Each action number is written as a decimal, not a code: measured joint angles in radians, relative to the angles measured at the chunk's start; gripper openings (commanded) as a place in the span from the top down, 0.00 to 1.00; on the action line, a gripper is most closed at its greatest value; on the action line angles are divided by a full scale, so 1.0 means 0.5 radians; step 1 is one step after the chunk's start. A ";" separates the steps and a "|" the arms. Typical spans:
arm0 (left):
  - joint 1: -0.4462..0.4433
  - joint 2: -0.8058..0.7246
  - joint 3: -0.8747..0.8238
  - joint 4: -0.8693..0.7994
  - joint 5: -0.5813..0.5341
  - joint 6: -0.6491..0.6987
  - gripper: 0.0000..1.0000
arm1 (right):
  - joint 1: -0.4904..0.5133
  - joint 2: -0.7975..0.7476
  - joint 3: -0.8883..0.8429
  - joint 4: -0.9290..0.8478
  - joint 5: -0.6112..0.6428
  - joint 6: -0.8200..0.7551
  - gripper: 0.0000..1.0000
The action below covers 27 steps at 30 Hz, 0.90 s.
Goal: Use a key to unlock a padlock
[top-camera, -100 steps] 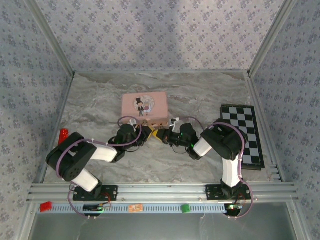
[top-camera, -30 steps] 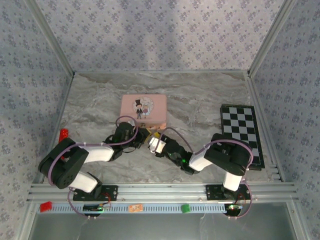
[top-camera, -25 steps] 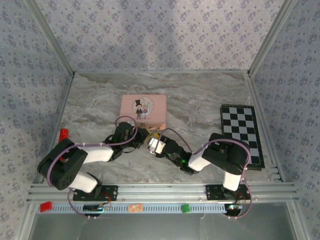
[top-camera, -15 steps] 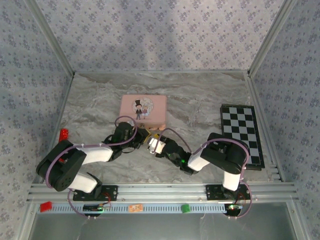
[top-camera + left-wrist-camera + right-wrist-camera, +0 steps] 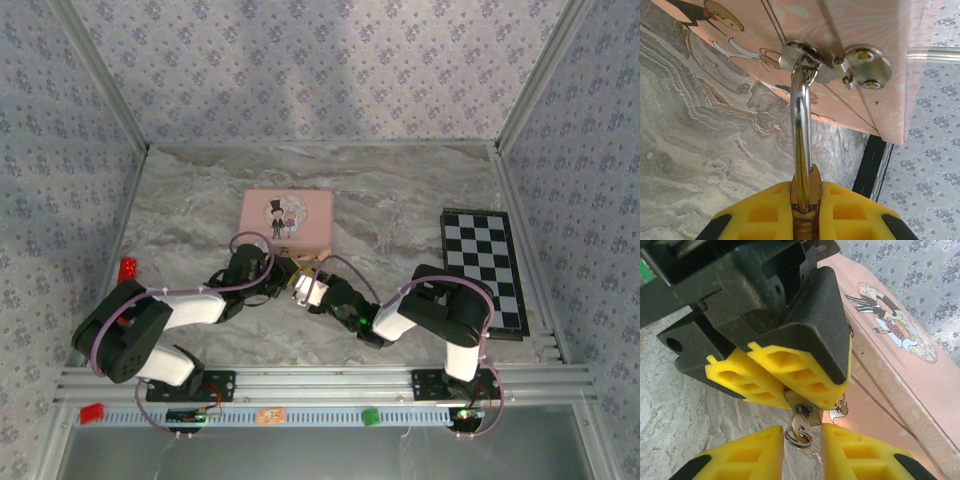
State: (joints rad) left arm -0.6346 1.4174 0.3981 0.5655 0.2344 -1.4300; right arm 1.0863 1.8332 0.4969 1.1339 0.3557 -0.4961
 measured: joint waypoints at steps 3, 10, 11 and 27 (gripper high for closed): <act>0.000 -0.006 -0.001 -0.012 -0.005 0.000 1.00 | 0.000 0.005 0.000 0.001 0.001 0.000 0.77; -0.001 -0.006 0.000 -0.019 -0.006 0.000 1.00 | 0.000 0.027 0.022 0.000 0.001 0.002 0.79; -0.001 -0.006 -0.001 -0.019 -0.006 0.000 1.00 | 0.000 0.030 0.027 0.000 0.001 0.002 0.80; -0.002 -0.008 -0.001 -0.018 -0.036 0.001 1.00 | -0.013 0.044 0.058 -0.008 -0.006 0.083 0.95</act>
State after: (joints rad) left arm -0.6353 1.4136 0.3977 0.5568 0.2165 -1.4296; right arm 1.0798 1.8553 0.5259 1.1297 0.3527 -0.4545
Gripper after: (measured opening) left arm 0.140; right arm 0.064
